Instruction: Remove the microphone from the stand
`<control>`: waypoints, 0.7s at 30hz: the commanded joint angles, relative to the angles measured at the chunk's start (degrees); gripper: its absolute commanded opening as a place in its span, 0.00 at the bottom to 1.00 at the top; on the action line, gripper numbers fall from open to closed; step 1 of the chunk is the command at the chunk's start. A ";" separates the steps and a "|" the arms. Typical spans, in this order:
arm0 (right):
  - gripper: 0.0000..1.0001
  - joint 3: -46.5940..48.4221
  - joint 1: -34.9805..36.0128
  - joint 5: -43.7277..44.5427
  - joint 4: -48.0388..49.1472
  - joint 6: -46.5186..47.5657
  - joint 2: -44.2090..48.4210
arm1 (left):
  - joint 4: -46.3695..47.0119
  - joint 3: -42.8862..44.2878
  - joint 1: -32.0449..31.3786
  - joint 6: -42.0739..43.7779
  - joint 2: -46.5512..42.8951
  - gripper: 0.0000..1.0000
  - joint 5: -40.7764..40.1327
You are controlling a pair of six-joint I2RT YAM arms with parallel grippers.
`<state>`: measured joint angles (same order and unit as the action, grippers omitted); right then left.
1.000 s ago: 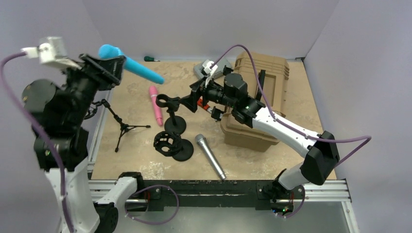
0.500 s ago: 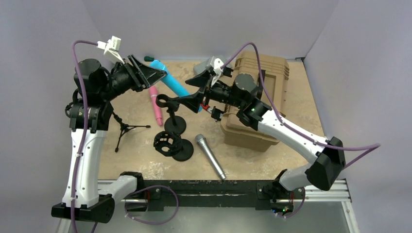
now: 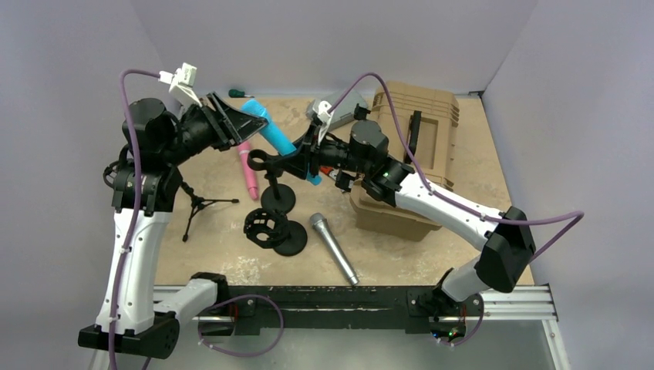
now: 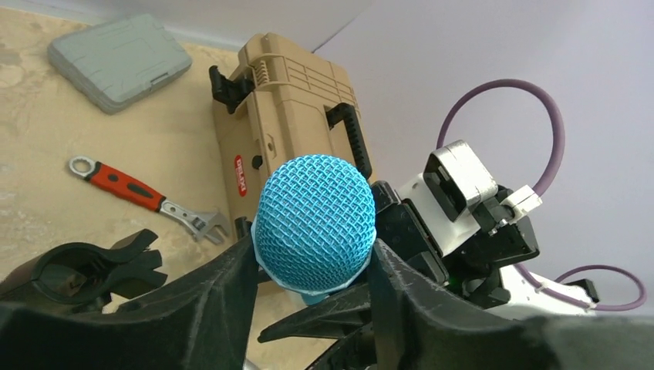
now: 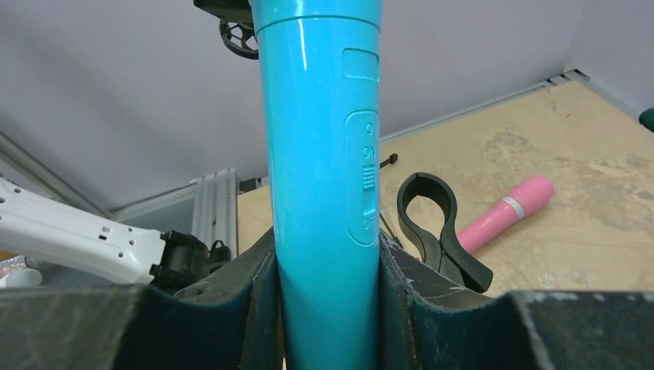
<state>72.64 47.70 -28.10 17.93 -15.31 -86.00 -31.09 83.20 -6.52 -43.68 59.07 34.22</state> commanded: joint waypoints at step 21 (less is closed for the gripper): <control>0.03 49.56 -3.41 43.52 -30.66 2.61 -40.38 | -18.80 1.65 -0.44 28.09 -25.30 0.97 -48.67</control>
<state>113.06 44.38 11.11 -2.68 -13.34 -119.00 -47.35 85.69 -6.83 -22.83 35.00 -7.35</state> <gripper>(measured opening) 0.343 0.982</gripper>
